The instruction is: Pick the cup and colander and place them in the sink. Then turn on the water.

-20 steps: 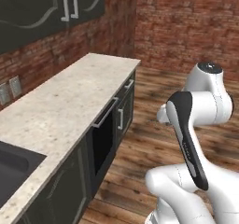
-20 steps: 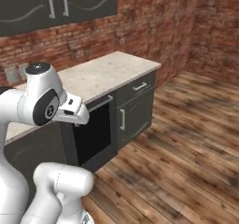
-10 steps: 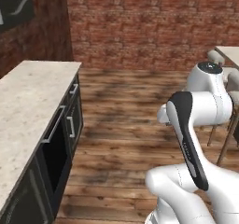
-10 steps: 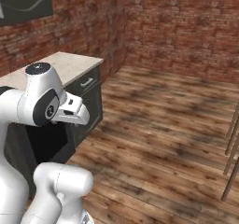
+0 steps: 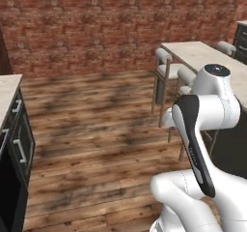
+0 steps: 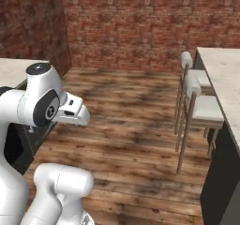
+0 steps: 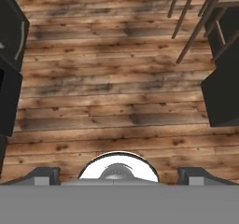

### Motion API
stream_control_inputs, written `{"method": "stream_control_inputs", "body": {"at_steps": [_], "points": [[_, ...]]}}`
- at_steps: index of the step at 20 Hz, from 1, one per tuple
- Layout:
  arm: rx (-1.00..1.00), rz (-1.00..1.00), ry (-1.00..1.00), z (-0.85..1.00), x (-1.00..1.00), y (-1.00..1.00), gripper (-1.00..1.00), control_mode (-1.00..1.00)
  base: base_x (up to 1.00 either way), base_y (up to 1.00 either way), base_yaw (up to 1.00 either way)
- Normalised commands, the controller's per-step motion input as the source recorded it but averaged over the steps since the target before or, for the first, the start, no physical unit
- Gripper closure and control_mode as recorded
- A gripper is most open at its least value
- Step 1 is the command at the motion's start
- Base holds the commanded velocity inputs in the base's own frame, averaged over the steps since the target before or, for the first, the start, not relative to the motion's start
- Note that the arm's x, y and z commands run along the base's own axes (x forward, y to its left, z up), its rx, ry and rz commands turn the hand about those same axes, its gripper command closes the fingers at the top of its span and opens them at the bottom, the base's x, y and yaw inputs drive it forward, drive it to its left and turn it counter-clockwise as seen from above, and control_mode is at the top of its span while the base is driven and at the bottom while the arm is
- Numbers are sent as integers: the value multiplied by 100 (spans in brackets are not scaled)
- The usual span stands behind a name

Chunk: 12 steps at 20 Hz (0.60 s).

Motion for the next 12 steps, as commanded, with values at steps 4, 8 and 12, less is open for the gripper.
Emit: {"method": "stream_control_inputs", "body": {"at_steps": [4,8,12], "points": [[0,0,0,0,0,0,-100,100,0,-42,-42],[0,0,0,0,0,0,-100,100,0,-44,-32],[0,0,0,0,0,0,-100,100,-5,-53,-21]]}}
